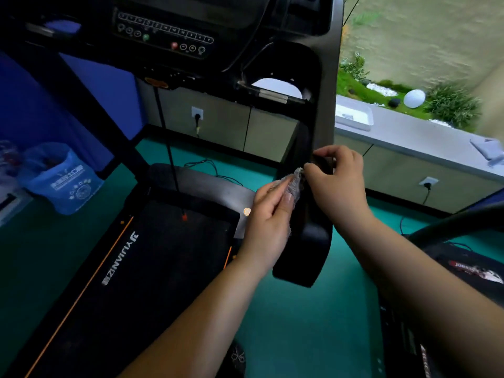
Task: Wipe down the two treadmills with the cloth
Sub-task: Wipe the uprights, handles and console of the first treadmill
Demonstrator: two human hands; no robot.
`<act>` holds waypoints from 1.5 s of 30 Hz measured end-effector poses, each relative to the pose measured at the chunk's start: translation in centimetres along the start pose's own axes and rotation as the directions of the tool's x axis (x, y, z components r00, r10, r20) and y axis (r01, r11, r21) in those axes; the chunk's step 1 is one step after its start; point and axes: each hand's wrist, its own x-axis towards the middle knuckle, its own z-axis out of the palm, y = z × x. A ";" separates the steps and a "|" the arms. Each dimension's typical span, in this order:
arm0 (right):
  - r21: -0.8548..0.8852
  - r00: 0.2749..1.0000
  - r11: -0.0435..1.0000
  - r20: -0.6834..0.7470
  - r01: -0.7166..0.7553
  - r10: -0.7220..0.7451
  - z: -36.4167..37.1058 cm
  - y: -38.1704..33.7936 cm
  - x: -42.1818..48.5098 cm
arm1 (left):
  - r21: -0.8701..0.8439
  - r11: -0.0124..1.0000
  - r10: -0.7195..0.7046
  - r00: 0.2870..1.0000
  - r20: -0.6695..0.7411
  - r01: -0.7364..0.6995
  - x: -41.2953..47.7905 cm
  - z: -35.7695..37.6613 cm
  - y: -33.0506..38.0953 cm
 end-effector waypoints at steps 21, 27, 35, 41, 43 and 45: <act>-0.069 0.981 0.979 -0.051 -0.192 0.189 1.6 -1.1 11.0 | 0.119 0.982 -0.154 0.986 0.065 0.146 19.7 3.0 0.4; -0.273 0.956 0.921 -0.174 -0.276 0.236 3.1 -2.3 11.6 | 0.258 0.951 0.185 0.982 -0.033 -0.171 23.3 -4.3 2.6; -0.362 0.943 0.875 -0.208 -0.321 0.260 3.6 -4.3 10.8 | 0.776 0.087 0.123 0.779 0.614 -0.625 34.7 -11.3 2.8; -0.370 0.943 0.870 -0.192 -0.327 0.273 3.5 -5.1 11.1 | 0.412 -0.214 -0.306 0.461 0.833 -0.886 38.7 -13.9 5.2; -0.374 0.942 0.868 -0.195 -0.328 0.272 3.5 -5.1 11.3 | 0.360 -0.170 -0.285 0.396 0.873 -0.917 39.3 -13.6 5.0; -0.380 0.942 0.864 -0.191 -0.330 0.276 3.5 -4.9 11.3 | 0.385 -0.113 -0.221 0.401 0.889 -0.916 38.5 -12.6 3.8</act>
